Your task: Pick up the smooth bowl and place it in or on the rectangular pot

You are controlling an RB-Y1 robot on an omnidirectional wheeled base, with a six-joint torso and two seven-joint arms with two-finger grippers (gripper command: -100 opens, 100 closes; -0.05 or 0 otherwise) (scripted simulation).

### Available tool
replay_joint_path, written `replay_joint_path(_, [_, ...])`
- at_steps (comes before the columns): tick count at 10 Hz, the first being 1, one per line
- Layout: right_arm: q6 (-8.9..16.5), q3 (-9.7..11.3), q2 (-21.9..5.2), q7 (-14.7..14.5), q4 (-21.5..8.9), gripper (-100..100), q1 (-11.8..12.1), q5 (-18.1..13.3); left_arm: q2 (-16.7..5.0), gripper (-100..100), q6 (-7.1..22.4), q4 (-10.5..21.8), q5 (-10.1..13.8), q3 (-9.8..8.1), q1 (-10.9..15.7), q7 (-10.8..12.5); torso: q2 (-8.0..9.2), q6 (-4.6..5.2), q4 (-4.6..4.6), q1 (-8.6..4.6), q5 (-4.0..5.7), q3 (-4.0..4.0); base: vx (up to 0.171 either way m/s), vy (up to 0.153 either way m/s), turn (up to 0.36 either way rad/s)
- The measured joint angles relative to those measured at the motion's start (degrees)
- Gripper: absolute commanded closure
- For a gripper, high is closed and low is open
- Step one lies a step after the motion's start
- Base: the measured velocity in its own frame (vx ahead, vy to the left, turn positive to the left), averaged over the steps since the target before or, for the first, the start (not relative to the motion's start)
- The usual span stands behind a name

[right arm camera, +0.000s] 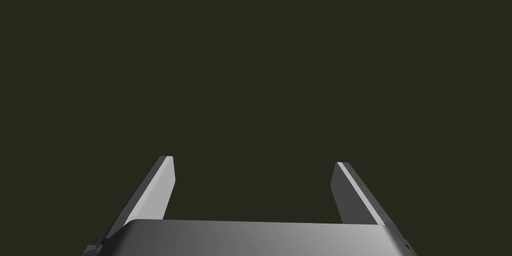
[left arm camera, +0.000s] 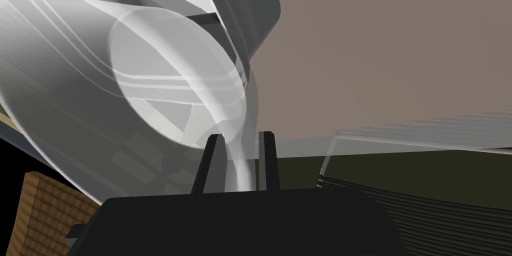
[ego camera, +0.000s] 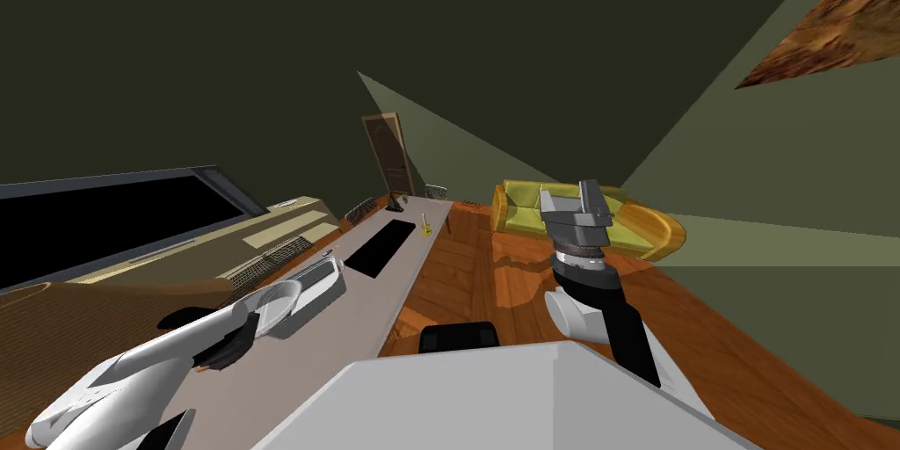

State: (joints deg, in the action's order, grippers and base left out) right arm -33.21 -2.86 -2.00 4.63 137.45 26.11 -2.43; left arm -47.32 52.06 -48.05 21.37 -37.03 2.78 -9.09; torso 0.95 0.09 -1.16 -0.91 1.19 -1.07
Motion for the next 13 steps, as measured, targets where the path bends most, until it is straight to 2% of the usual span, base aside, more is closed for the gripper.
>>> replay_joint_path(2, [0.0,0.0,0.0,0.0,0.0,0,0.0,0.0,-1.33,100,2.78,-0.56,0.28,-1.72,-1.82,0.6,-0.02,0.09,-0.02,-0.1,0.05,0.0,0.01,0.109,-0.379])
replay_joint_path(3, [0.0,0.0,0.0,0.0,0.0,0,0.0,0.0,-1.86,100,3.09,0.77,0.35,-2.27,-1.98,0.68,0.02,-0.02,0.0,-0.16,0.03,-0.01,-0.008,0.097,-0.267])
replay_joint_path(4, [0.0,0.0,0.0,0.0,0.0,0,0.0,0.0,-2.04,100,4.25,0.12,0.2,-2.87,-2.84,1.21,0.09,-0.05,-0.03,-0.21,0.09,-0.06,-0.005,0.093,-0.244])
replay_joint_path(7, [0.0,-0.01,0.0,0.0,0.0,0,0.01,0.0,-3.76,100,6.69,2.03,0.23,-4.47,-3.84,1.78,0.08,-0.08,-0.04,-0.23,0.15,-0.06,0.001,0.096,-0.203])
replay_joint_path(8, [0.0,0.0,0.01,0.0,0.0,0,0.02,0.0,-3.84,-100,6.88,1.97,0.2,-4.5,-3.79,1.89,0.13,-0.18,-0.04,-0.44,0.16,-0.08,0.002,0.011,0.002])
replay_joint_path(12, [0.0,0.0,0.01,0.0,0.0,0,0.01,0.0,-3.84,-100,6.85,1.97,0.21,-4.5,-3.79,1.88,0.17,-0.18,-0.05,-0.7,0.23,-0.11,0.0,0.0,0.0])
replay_joint_path(13, [0.0,0.0,0.01,0.0,0.0,0,0.01,0.0,-3.84,0,6.85,1.97,0.21,-4.5,-3.79,1.88,0.17,-0.18,-0.05,-0.7,0.23,-0.11,0.0,0.0,0.0])
